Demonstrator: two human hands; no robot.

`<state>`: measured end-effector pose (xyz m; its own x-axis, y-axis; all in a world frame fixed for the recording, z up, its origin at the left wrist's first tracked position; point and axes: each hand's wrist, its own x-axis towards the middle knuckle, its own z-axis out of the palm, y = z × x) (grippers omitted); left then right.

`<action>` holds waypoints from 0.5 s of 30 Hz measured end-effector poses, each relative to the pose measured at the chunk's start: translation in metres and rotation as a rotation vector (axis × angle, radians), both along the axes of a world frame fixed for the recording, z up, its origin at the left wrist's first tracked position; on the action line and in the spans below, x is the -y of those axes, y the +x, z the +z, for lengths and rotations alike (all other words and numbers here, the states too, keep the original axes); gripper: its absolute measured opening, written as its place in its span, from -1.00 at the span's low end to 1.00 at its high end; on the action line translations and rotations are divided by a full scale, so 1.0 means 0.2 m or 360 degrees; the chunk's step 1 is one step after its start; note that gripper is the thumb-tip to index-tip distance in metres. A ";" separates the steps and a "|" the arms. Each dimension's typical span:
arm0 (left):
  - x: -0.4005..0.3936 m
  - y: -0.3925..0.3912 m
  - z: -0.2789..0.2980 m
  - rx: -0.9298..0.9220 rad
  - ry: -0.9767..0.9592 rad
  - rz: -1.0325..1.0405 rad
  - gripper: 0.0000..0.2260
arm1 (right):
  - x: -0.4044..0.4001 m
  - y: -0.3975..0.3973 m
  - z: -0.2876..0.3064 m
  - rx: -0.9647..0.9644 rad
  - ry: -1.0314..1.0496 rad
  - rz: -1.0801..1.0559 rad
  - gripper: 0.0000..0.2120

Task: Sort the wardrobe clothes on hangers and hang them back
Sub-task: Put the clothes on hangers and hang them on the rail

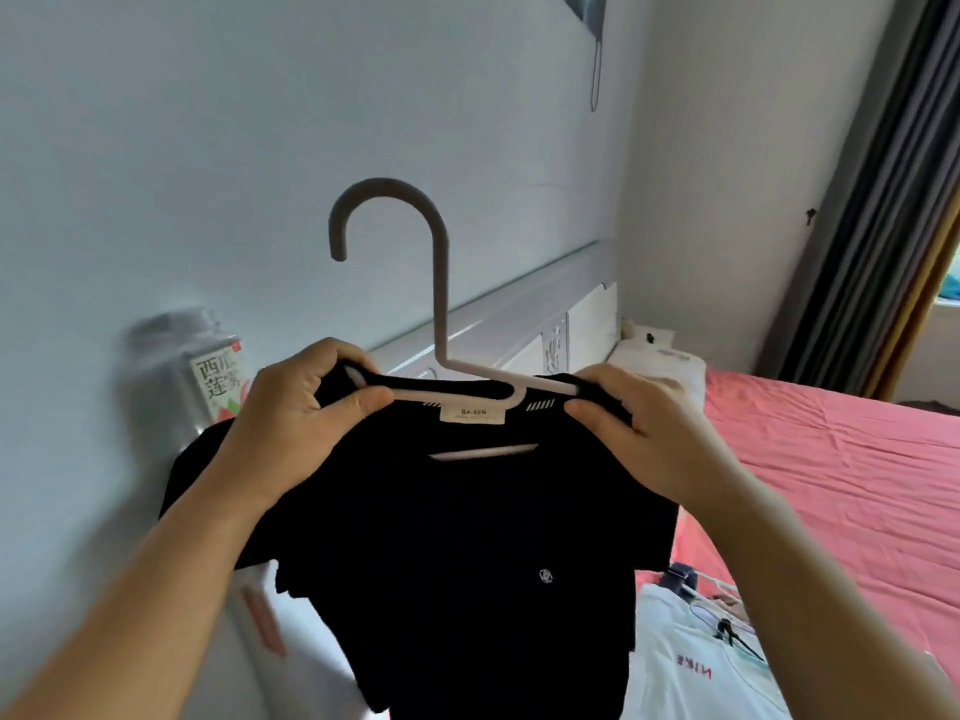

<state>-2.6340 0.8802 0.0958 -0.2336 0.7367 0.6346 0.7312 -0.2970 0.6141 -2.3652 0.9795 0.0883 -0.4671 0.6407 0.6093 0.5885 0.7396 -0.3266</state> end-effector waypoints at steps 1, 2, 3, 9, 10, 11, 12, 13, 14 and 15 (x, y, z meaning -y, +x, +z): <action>0.03 -0.02 0.01 -0.0006 0.0014 0.0032 -0.81 | 0.00 -0.04 0.01 -0.0027 0.0024 0.0048 -0.77; 0.05 -0.03 0.02 -0.0019 0.0021 0.0054 -0.81 | 0.01 -0.07 0.01 -0.0049 0.0072 0.0085 -0.83; 0.08 -0.04 0.03 -0.0042 0.0033 0.0089 -0.81 | 0.02 -0.12 0.02 -0.0060 0.0126 0.0135 -0.86; 0.25 -0.05 0.05 -0.0194 0.0125 0.0266 -0.80 | 0.04 -0.30 0.05 -0.0167 0.0196 0.0373 -0.85; 0.27 -0.06 0.05 -0.0228 0.0126 0.0320 -0.79 | 0.03 -0.30 0.06 -0.0201 0.0157 0.0420 -0.86; 0.31 -0.08 0.05 -0.0270 0.0122 0.0402 -0.77 | 0.03 -0.31 0.08 -0.0239 0.0102 0.0478 -0.85; 0.34 -0.10 0.05 -0.0318 0.0119 0.0505 -0.72 | 0.02 -0.31 0.09 -0.0286 0.0049 0.0535 -0.82; 0.40 -0.12 0.06 -0.0385 0.0135 0.0620 -0.68 | 0.02 -0.31 0.10 -0.0333 0.0000 0.0601 -0.81; 0.45 -0.13 0.06 -0.0473 0.0166 0.0719 -0.66 | 0.02 -0.31 0.12 -0.0371 -0.0039 0.0654 -0.82; 0.49 -0.14 0.07 -0.0571 0.0208 0.0807 -0.65 | 0.01 -0.32 0.13 -0.0394 -0.0072 0.0705 -0.86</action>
